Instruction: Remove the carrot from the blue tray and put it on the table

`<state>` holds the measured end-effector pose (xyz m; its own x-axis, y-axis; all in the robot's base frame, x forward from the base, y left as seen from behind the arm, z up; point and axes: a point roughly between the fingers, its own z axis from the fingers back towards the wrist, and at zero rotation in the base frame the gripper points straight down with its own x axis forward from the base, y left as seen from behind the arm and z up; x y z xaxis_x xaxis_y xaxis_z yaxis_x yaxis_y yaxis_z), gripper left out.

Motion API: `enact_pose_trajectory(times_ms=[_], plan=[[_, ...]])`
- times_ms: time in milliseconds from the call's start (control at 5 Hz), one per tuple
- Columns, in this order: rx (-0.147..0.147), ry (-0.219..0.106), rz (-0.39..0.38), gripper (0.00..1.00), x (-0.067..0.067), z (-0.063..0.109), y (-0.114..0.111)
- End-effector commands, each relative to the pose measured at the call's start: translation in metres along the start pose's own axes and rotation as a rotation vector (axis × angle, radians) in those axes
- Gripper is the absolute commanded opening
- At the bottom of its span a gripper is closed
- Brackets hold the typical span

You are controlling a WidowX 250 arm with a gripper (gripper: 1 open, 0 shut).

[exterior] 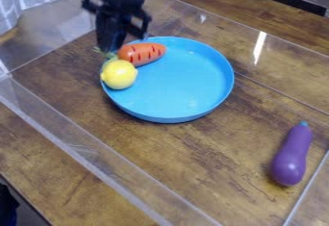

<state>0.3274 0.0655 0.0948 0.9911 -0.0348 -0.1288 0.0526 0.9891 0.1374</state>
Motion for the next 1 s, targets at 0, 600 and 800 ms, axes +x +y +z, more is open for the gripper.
enact_pose_trajectory(times_ms=[0,600,800], plan=[[0.032,-0.088,0.02,1.0,0.003,0.024,0.012],[0.033,-0.129,-0.053,1.0,0.017,0.012,0.002],[0.028,-0.155,-0.107,1.0,0.024,0.007,-0.003]])
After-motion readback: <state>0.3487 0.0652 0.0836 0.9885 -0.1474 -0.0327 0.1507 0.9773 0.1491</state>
